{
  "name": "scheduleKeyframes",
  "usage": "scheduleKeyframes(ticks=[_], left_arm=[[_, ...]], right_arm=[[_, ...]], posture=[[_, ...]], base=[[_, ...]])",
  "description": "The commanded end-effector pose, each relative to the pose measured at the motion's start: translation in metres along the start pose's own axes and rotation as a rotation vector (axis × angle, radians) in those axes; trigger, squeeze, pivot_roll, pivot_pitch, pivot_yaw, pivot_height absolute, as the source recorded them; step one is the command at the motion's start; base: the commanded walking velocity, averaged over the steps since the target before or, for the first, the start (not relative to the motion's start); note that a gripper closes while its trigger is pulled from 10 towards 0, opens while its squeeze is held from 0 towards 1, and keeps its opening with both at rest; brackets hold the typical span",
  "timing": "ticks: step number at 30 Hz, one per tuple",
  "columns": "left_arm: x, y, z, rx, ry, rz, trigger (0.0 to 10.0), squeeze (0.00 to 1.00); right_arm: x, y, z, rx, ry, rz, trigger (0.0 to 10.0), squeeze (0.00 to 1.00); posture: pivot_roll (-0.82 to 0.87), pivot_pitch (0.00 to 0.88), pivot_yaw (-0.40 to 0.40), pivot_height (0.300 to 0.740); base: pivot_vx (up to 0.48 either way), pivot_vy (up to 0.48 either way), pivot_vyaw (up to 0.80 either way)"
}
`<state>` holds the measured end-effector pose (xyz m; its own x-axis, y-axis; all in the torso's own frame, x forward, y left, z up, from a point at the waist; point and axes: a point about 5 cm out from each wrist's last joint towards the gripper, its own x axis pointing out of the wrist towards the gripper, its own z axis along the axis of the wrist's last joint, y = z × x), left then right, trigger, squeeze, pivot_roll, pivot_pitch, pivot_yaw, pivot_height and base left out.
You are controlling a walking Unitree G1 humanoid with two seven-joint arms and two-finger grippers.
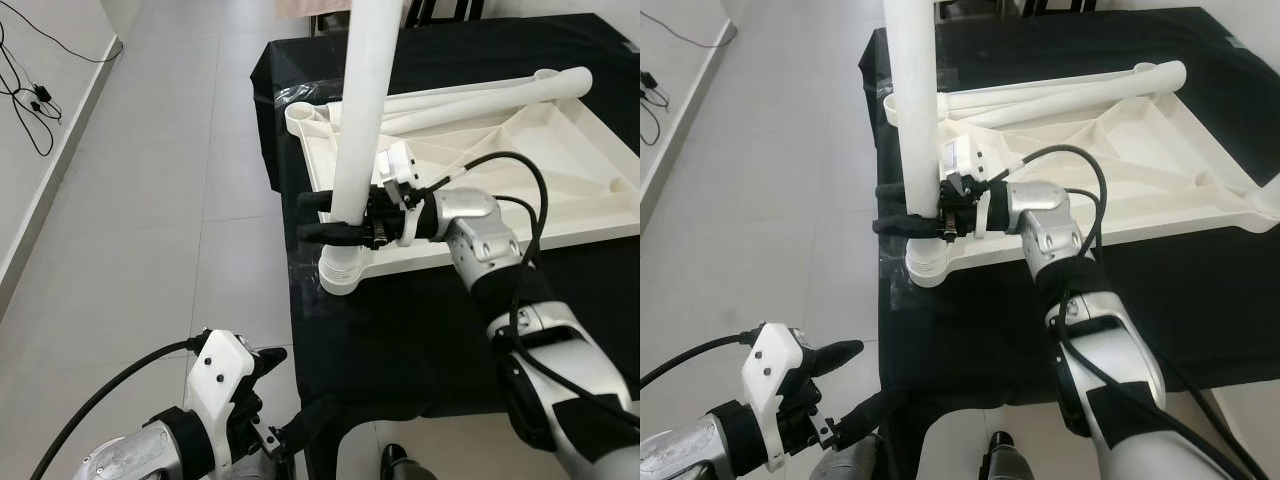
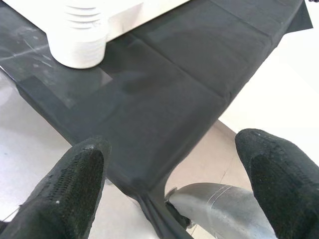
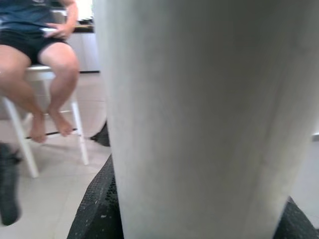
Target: Building children table
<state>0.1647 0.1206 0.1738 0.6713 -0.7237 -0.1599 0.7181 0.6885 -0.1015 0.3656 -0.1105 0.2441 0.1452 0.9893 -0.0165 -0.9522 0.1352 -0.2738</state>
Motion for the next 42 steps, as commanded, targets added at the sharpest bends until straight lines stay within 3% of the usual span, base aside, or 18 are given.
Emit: scheduleKeyframes(ticks=[1,4,5,7,8,9,10,12,16,18,19,21,24,31,37,42], left_arm=[[0.000,-0.001,-0.004,-0.007,0.016,-0.007,10.0,0.00],[0.000,-0.001,-0.005,-0.008,0.015,-0.007,10.0,0.00],[0.001,-0.001,-0.006,-0.011,0.014,-0.005,10.0,0.00],[0.002,0.001,-0.005,-0.012,0.002,0.007,10.0,0.00],[0.002,0.001,-0.005,-0.012,0.002,0.007,10.0,0.00],[0.002,0.002,-0.003,-0.013,-0.005,0.011,10.0,0.00],[0.002,0.003,-0.002,-0.017,-0.015,0.012,10.0,0.00],[0.002,0.003,-0.002,-0.017,-0.015,0.012,10.0,0.00],[0.003,0.011,0.007,0.002,-0.050,0.018,10.0,0.00],[0.006,0.026,0.031,0.036,-0.127,0.027,10.0,0.00],[0.006,0.026,0.031,0.036,-0.127,0.027,10.0,0.00],[0.010,0.041,0.061,0.076,-0.216,0.014,10.0,0.00],[0.015,0.054,0.093,0.165,-0.271,-0.030,10.0,0.00],[0.023,0.051,0.113,0.246,-0.276,-0.125,10.0,0.00],[0.026,0.048,0.115,0.246,-0.254,-0.157,10.0,0.00],[0.035,0.054,0.130,0.240,-0.292,-0.180,10.0,0.00]], right_arm=[[-0.006,0.007,-0.030,0.084,0.085,-0.074,10.0,0.00],[-0.005,0.006,-0.035,0.083,0.140,-0.183,10.0,0.00],[-0.006,0.007,-0.042,0.128,0.203,-0.317,10.0,0.00],[-0.021,0.029,-0.069,0.284,0.372,-0.760,10.0,0.00],[-0.021,0.029,-0.069,0.284,0.372,-0.760,10.0,0.00],[-0.035,0.044,-0.079,0.328,0.452,-0.956,10.0,0.00],[-0.039,0.053,-0.084,0.345,0.452,-1.020,10.0,0.00],[-0.039,0.053,-0.084,0.345,0.452,-1.020,10.0,0.00],[-0.041,0.065,-0.089,0.373,0.406,-1.150,10.0,0.00],[-0.039,0.070,-0.091,0.356,0.382,-1.225,10.0,0.00],[-0.039,0.070,-0.091,0.356,0.382,-1.225,10.0,0.00],[-0.036,0.071,-0.094,0.355,0.371,-1.262,10.0,0.00],[-0.034,0.079,-0.091,0.410,0.410,-1.333,10.0,0.00],[-0.045,0.083,-0.093,0.462,0.384,-1.419,10.0,0.00],[-0.046,0.084,-0.094,0.461,0.373,-1.453,10.0,0.00],[-0.040,0.085,-0.090,0.470,0.312,-1.440,10.0,0.00]], posture=[[0.09,0.289,0.044,0.740],[0.07,0.287,0.031,0.740],[0.06,0.283,0.015,0.740],[0.04,0.289,0.015,0.740],[0.04,0.289,0.015,0.740],[0.04,0.290,0.018,0.740],[0.02,0.287,0.028,0.740],[0.02,0.287,0.028,0.740],[0.02,0.275,0.038,0.740],[0.03,0.264,0.048,0.740],[0.03,0.264,0.048,0.740],[0.03,0.256,0.055,0.740],[0.03,0.248,0.071,0.740],[0.03,0.247,0.089,0.740],[0.03,0.245,0.091,0.740],[0.03,0.237,0.089,0.740]], base=[[0.000,0.000,0.00],[0.000,0.000,0.00],[0.000,0.000,0.00],[0.000,0.000,0.00],[0.000,0.000,0.00],[0.000,0.000,0.00],[0.000,0.000,0.00],[0.000,0.000,0.00],[0.000,0.000,0.00],[0.000,0.000,0.00],[0.000,0.000,0.00],[0.000,0.000,0.00],[0.000,0.000,0.00],[0.000,0.000,0.00],[0.000,0.000,0.00],[0.000,0.000,0.00]])
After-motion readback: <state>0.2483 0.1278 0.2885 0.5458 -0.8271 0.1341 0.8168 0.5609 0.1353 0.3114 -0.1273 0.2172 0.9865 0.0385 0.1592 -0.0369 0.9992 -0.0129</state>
